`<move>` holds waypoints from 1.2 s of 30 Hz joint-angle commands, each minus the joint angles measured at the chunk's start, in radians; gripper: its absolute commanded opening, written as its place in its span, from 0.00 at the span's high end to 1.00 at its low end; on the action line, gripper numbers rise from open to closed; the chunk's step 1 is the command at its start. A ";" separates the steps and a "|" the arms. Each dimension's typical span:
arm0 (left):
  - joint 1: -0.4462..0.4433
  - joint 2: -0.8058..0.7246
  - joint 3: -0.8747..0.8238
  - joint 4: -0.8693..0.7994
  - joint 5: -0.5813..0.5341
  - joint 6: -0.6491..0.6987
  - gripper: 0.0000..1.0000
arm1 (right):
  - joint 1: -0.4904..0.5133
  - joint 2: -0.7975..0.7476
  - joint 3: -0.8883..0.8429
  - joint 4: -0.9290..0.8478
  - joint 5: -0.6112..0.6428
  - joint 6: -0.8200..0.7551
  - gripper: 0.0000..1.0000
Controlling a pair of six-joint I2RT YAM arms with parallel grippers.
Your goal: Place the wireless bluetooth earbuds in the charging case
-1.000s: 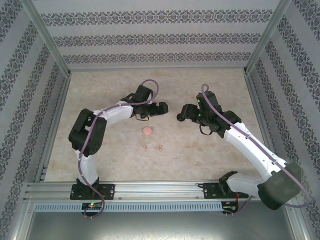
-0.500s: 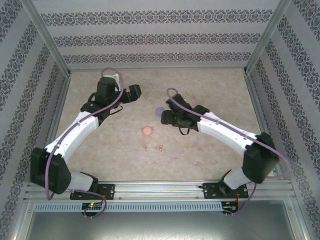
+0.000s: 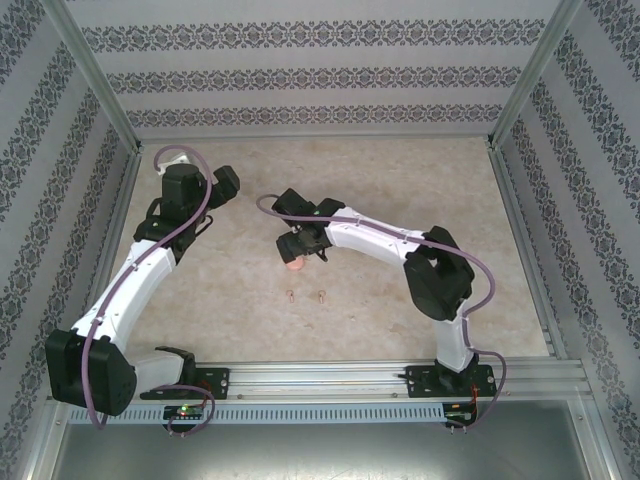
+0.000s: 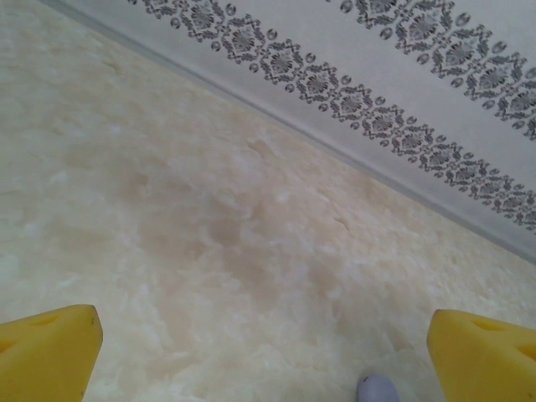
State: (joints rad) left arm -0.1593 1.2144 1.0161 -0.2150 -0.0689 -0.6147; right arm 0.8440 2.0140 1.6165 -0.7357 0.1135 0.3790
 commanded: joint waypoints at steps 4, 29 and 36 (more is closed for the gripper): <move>0.016 -0.066 -0.062 0.069 -0.032 -0.037 0.01 | 0.015 0.099 0.098 -0.115 0.019 -0.112 0.20; 0.019 0.010 0.049 -0.105 -0.073 -0.082 0.01 | 0.022 0.302 0.254 -0.182 -0.091 -0.126 0.25; 0.018 -0.006 0.022 -0.079 -0.073 -0.083 0.01 | 0.028 0.309 0.252 -0.193 -0.099 -0.054 0.29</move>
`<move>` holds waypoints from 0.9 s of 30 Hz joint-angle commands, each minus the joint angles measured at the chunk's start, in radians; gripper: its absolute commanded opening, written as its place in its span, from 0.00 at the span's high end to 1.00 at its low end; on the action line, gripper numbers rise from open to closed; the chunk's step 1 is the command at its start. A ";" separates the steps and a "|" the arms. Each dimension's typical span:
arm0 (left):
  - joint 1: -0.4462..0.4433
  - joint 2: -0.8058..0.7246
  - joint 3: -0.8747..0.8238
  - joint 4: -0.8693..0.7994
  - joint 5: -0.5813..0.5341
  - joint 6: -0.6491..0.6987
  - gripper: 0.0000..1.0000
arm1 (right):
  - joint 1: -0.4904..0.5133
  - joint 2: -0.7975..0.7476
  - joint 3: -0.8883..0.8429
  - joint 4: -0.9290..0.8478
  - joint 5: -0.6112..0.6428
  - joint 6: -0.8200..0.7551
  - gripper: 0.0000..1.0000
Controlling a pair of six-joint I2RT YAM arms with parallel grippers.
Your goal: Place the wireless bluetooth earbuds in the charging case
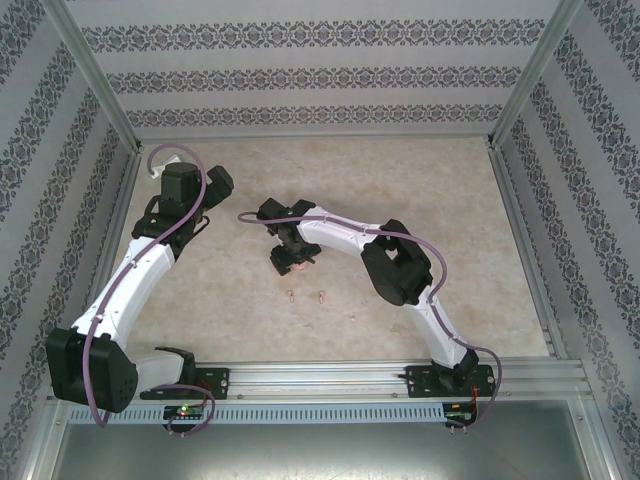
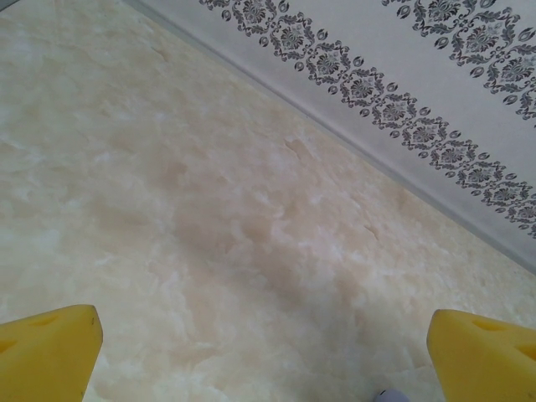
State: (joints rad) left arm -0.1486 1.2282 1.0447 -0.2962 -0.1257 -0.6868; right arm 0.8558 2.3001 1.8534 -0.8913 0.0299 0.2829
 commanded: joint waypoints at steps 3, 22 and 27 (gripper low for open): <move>0.008 -0.016 -0.007 -0.003 -0.017 -0.018 0.00 | 0.017 0.028 0.018 -0.060 -0.005 0.089 0.30; 0.008 0.013 -0.052 0.079 0.138 -0.002 0.06 | -0.016 -0.001 -0.045 -0.030 -0.006 0.209 0.58; 0.008 0.011 -0.117 0.203 0.220 0.038 0.10 | -0.049 -0.114 -0.125 0.042 -0.005 0.235 0.64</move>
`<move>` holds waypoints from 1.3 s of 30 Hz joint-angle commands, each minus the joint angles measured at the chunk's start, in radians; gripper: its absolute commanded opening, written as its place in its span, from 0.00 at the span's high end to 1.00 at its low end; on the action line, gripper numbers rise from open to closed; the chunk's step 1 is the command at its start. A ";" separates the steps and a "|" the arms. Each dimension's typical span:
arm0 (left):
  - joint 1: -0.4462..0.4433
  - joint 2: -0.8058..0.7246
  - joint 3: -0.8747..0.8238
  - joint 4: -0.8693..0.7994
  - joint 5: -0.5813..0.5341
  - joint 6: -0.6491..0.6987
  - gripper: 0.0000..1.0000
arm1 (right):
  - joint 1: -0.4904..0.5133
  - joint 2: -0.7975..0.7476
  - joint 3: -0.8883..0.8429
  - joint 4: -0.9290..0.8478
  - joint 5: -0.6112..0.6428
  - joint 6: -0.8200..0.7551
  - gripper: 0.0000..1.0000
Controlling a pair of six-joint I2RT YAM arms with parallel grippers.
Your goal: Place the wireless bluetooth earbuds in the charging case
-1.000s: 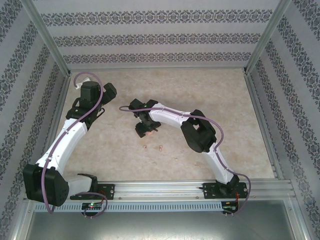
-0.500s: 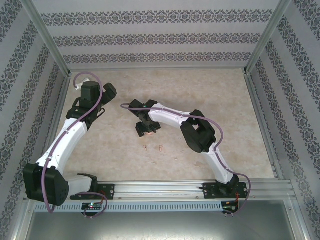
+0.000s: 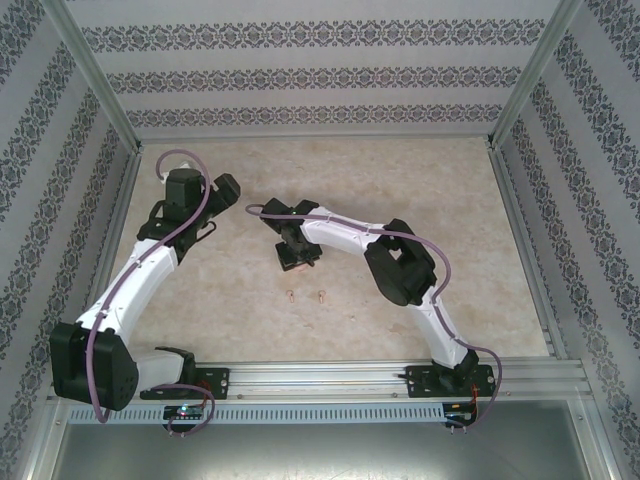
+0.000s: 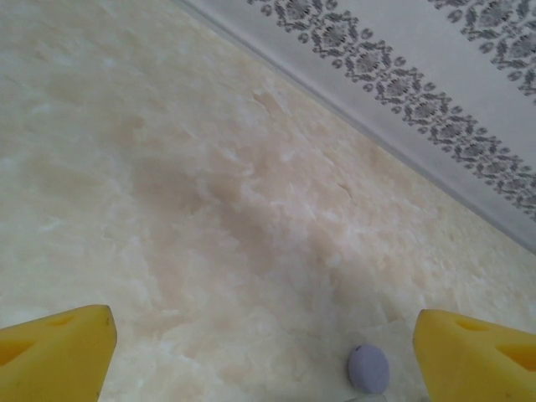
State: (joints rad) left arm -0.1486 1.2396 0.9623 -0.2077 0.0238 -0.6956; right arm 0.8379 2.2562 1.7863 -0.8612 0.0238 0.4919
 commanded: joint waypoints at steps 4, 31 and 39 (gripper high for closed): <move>0.006 0.013 -0.099 0.248 0.145 0.071 0.12 | -0.087 -0.211 -0.162 0.107 -0.016 0.087 0.66; -0.245 0.527 -0.060 1.174 0.719 -0.085 0.15 | -0.337 -0.704 -0.523 0.649 0.000 0.871 0.66; -0.280 0.601 0.004 1.231 0.750 -0.119 0.26 | -0.330 -0.701 -0.512 0.662 -0.036 0.914 0.66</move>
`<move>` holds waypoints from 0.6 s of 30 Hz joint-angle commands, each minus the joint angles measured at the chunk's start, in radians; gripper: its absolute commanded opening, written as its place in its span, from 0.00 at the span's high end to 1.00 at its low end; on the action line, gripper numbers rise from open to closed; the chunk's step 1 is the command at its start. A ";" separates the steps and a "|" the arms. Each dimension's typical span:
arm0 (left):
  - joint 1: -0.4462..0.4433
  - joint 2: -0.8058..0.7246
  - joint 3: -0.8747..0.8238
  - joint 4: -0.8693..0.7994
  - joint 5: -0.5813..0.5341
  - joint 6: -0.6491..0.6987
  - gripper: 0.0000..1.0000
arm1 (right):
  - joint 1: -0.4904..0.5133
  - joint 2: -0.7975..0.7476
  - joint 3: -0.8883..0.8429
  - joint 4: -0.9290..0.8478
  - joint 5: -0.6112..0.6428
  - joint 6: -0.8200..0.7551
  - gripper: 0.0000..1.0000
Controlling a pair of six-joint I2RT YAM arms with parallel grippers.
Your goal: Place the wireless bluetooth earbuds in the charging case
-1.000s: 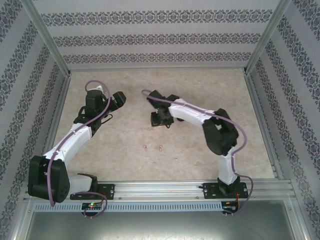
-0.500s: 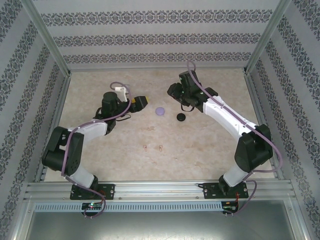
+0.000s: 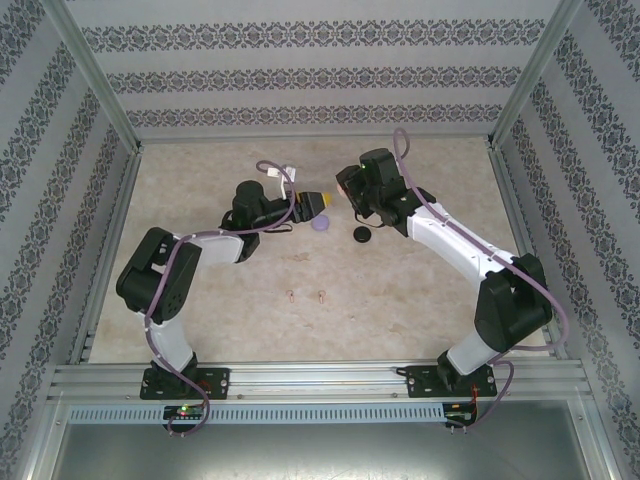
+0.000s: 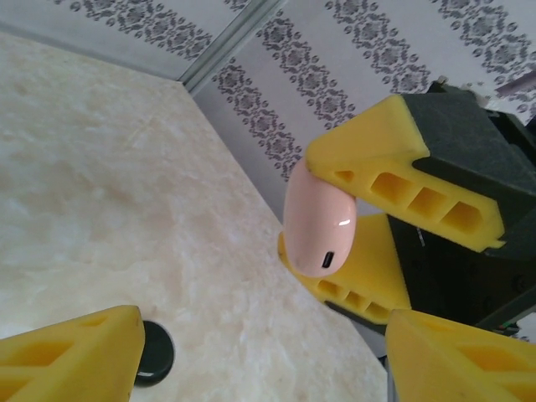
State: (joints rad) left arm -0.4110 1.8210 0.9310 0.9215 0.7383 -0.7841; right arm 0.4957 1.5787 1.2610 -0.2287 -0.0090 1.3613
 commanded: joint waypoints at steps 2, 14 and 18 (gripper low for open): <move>-0.024 0.035 0.049 0.117 0.036 -0.041 0.28 | 0.016 -0.020 0.014 0.042 -0.016 0.056 0.66; -0.049 0.084 0.095 0.155 0.036 -0.066 0.39 | 0.032 -0.008 0.018 0.068 -0.041 0.084 0.66; -0.052 0.095 0.099 0.166 0.028 -0.072 0.42 | 0.036 -0.005 0.023 0.071 -0.051 0.085 0.66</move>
State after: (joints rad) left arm -0.4511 1.9018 1.0031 1.0172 0.7559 -0.8436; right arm 0.5156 1.5787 1.2610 -0.1810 -0.0467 1.4338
